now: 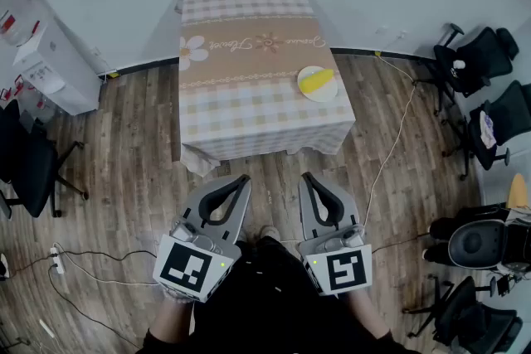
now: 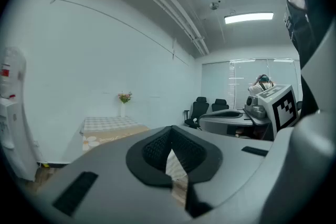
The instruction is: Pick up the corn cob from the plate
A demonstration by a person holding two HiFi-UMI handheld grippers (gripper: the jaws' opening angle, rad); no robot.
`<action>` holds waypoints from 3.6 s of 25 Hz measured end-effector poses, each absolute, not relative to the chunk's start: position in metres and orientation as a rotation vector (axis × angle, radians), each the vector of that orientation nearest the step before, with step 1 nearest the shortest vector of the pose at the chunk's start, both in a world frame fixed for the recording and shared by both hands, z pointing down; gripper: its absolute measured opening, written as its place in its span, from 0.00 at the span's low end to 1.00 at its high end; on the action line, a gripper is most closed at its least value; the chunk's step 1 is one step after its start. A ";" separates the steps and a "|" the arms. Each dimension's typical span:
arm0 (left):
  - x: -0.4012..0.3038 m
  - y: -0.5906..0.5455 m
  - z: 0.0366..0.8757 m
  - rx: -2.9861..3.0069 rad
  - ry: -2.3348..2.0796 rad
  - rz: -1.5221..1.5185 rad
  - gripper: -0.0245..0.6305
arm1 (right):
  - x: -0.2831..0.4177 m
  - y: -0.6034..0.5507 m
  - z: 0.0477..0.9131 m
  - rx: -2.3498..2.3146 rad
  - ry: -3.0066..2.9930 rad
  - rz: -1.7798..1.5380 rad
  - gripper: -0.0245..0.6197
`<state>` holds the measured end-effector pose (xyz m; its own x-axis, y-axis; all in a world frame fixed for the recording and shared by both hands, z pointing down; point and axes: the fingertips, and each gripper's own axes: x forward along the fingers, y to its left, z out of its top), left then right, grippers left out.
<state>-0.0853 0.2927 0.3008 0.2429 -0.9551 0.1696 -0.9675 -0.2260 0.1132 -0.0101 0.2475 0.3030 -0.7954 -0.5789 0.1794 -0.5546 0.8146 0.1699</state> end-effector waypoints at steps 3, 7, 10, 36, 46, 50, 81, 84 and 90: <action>-0.085 0.294 0.301 2.321 -1.814 0.095 0.06 | -0.009 0.246 0.302 0.921 -2.785 -0.154 0.10; -0.086 0.294 0.302 2.332 -1.802 0.092 0.06 | -0.011 0.245 0.302 0.943 -2.775 -0.146 0.10; -0.088 0.294 0.301 2.340 -1.790 0.087 0.06 | -0.012 0.246 0.302 0.961 -2.776 -0.138 0.10; -0.097 0.310 0.302 2.470 -1.677 0.090 0.06 | -0.020 0.266 0.304 1.113 -2.740 -0.164 0.10; -0.083 0.293 0.304 2.488 -1.649 0.101 0.06 | -0.006 0.249 0.306 1.156 -2.729 -0.157 0.10; -0.077 0.278 0.305 2.489 -1.644 0.093 0.06 | -0.003 0.234 0.309 1.137 -2.725 -0.169 0.10; -0.022 0.096 0.306 2.467 -1.671 0.146 0.06 | 0.051 0.055 0.319 1.084 -2.732 -0.122 0.10; -0.013 0.075 0.304 2.456 -1.684 0.141 0.06 | 0.059 0.035 0.318 1.060 -2.728 -0.117 0.10; 0.006 0.036 0.303 2.437 -1.710 0.148 0.06 | 0.076 -0.008 0.306 1.048 -2.785 -0.135 0.10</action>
<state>0.0064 0.0364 0.3026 0.3415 -0.9239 0.1725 -0.9398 -0.3335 0.0743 0.0757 -0.0076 0.3063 -0.7407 -0.6610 0.1200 -0.6464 0.7499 0.1412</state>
